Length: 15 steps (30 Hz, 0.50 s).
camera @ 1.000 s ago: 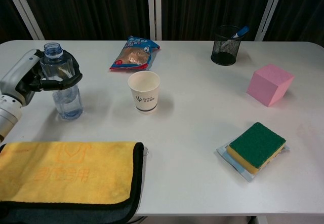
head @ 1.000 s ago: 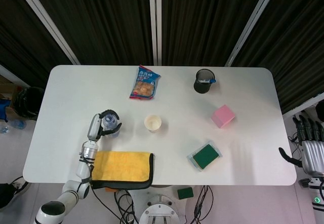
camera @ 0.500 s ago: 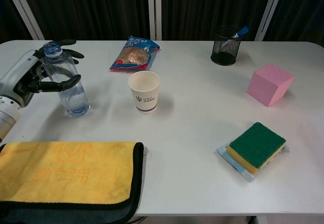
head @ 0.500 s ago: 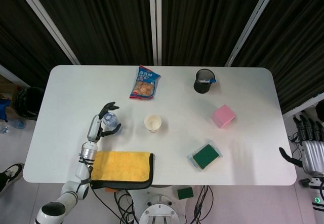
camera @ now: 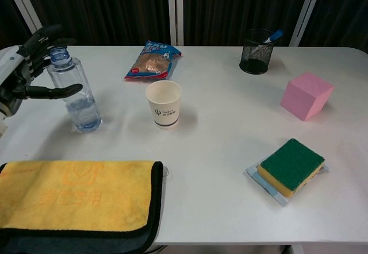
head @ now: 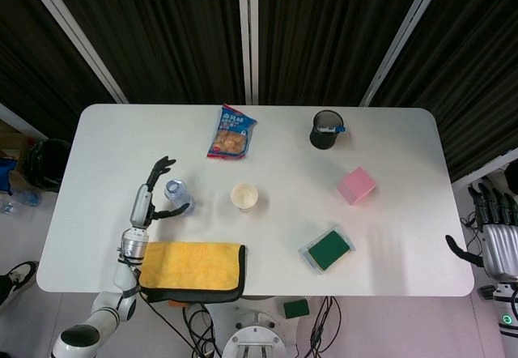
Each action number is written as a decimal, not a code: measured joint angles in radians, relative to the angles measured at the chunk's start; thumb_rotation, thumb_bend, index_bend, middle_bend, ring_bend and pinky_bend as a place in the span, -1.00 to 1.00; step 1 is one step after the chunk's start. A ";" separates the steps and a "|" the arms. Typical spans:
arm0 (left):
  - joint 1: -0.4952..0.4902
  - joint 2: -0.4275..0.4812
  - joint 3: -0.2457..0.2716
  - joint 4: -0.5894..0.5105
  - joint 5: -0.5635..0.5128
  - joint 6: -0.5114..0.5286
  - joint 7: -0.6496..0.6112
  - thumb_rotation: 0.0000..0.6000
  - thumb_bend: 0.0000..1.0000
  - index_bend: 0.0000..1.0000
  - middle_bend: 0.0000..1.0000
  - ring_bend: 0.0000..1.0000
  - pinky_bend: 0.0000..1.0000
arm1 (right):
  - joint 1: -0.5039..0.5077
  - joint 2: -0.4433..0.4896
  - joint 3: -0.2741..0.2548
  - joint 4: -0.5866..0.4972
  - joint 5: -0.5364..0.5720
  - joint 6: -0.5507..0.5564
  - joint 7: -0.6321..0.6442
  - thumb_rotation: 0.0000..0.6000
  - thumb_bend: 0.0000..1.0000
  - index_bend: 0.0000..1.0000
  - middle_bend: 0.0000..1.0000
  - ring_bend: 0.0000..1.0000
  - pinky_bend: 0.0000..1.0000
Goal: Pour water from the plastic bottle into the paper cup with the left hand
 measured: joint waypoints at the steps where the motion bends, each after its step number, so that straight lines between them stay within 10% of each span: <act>1: 0.003 0.004 -0.001 -0.003 -0.001 0.007 -0.003 1.00 -0.82 -0.87 -0.73 -0.85 -0.64 | 0.000 0.000 0.000 0.000 -0.001 0.001 0.001 0.69 -0.57 -1.00 -1.00 -1.00 -1.00; 15: 0.068 0.126 -0.077 -0.153 -0.036 0.239 -0.086 1.00 -0.85 -0.86 -0.71 -0.85 -0.63 | -0.006 0.002 -0.002 0.005 -0.012 0.016 0.016 0.70 -0.57 -1.00 -1.00 -1.00 -1.00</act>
